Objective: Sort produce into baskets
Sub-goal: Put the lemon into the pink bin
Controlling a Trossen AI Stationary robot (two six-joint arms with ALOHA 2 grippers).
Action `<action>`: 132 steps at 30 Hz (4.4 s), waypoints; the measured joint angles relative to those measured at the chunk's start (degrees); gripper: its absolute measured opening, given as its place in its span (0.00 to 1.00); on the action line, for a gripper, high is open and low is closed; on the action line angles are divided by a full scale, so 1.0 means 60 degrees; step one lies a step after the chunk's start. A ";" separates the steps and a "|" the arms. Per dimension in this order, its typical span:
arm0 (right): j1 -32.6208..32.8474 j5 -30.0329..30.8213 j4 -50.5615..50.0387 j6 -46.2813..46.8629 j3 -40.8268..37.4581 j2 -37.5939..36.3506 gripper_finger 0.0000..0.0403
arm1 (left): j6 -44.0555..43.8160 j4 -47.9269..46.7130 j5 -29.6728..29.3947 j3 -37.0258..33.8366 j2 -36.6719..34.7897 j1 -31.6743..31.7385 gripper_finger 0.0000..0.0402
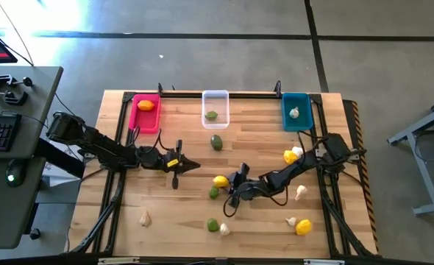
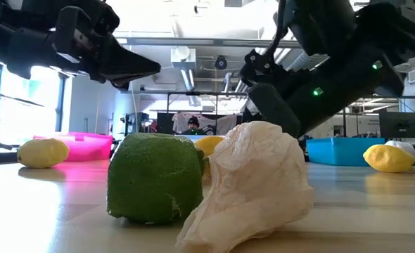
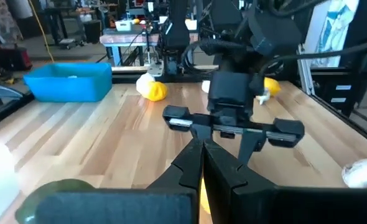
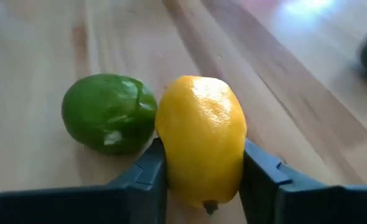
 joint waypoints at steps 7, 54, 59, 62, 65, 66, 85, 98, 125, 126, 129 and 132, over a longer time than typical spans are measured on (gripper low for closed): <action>-0.0314 -0.0043 0.1305 -0.1283 0.0000 0.0000 0.30 | -0.0708 -0.0102 0.0125 0.0680 0.1624 -0.0028 0.05; -0.0186 -0.0035 0.1753 -0.1482 0.0022 -0.0009 0.47 | -0.0373 -0.0647 0.0089 0.1892 0.3547 -0.0636 0.28; -0.0046 0.0910 0.1473 -0.1177 0.0051 -0.0011 0.55 | -0.0150 -0.0798 -0.0273 0.1924 0.3488 -0.0520 0.26; 0.0030 0.1122 0.1439 -0.1169 0.0051 -0.0011 0.57 | -0.0140 -0.0818 -0.0412 0.1924 0.3488 -0.0522 0.26; 0.0111 0.1314 0.1422 -0.1187 0.0051 -0.0011 0.59 | -0.0113 -0.1017 -0.0827 0.1931 0.3481 -0.0527 0.26; 0.0143 0.1420 0.1377 -0.1197 0.0051 -0.0011 0.59 | -0.0116 -0.1104 -0.1037 0.1931 0.3481 -0.0527 0.26; 0.0117 0.0222 -0.0566 -0.0239 0.0036 -0.0011 0.55 | -0.0001 -0.3719 -0.3026 0.1913 0.1637 -0.0928 0.25; 0.0621 0.0625 -0.1235 0.1160 0.0036 -0.0015 0.07 | -0.5066 -1.0842 -0.7293 0.1905 -0.2527 -0.0335 0.25; 0.0780 0.0814 -0.1224 0.0945 0.0029 -0.0011 0.00 | -0.8097 -1.6244 -0.7609 0.1905 -0.3932 0.4077 0.25; 0.0780 0.0860 -0.1222 0.0877 0.0029 -0.0011 0.00 | -0.7814 -1.6064 -0.7459 0.1905 -0.3932 0.4243 0.25; 0.0762 0.0883 -0.1221 0.0570 0.0028 -0.0011 0.00 | -0.7035 -1.5468 -0.6971 0.1902 -0.3932 0.4787 0.25; 0.0706 0.0883 -0.1224 0.0353 0.0025 -0.0011 0.00 | -0.6361 -1.5022 -0.6375 0.1905 -0.3932 0.5395 0.25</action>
